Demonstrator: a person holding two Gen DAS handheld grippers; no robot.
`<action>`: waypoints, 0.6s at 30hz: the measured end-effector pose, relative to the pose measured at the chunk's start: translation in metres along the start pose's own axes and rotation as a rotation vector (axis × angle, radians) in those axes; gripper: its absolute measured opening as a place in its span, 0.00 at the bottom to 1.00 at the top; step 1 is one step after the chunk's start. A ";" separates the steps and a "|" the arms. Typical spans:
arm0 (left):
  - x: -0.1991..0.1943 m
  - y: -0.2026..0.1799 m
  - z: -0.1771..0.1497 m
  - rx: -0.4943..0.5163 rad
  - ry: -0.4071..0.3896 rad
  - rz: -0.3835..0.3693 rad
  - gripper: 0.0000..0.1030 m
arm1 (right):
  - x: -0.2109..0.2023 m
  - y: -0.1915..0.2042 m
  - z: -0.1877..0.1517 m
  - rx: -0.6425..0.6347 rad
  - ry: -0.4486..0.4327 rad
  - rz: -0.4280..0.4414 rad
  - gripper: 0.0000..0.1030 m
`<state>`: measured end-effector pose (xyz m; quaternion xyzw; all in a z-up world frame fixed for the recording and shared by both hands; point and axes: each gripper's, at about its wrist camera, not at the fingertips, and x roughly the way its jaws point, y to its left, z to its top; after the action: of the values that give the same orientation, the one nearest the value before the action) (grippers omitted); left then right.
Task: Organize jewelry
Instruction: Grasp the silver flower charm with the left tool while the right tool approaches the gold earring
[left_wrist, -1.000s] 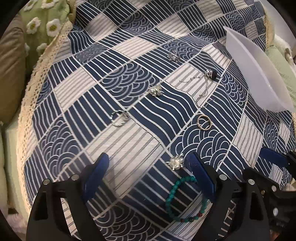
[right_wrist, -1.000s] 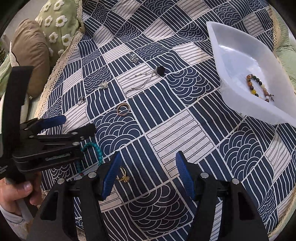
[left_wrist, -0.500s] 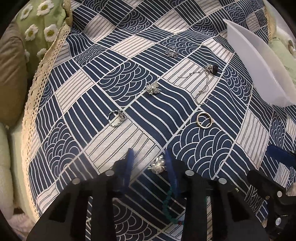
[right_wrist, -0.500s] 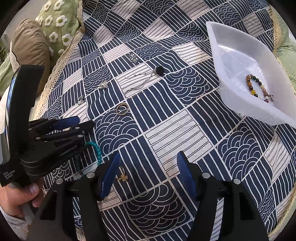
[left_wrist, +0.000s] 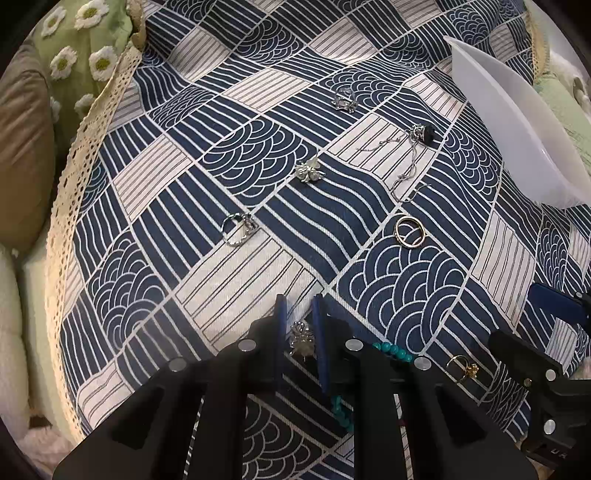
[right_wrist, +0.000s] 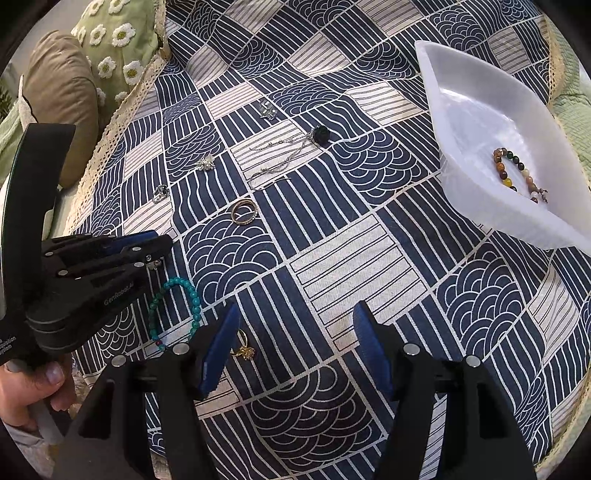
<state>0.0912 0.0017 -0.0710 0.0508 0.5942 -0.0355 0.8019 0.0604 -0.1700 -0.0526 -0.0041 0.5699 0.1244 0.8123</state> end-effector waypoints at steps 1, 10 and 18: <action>0.000 0.001 0.000 0.001 0.003 -0.001 0.14 | 0.000 0.000 0.000 0.000 0.000 -0.001 0.61; -0.007 0.007 -0.010 -0.015 0.027 -0.031 0.17 | 0.000 0.001 0.000 -0.008 -0.001 0.001 0.61; -0.013 0.009 -0.017 -0.011 0.022 -0.039 0.34 | 0.000 0.001 -0.001 -0.011 -0.002 -0.003 0.61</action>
<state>0.0728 0.0128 -0.0632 0.0351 0.6042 -0.0472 0.7946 0.0594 -0.1697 -0.0524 -0.0094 0.5682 0.1264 0.8131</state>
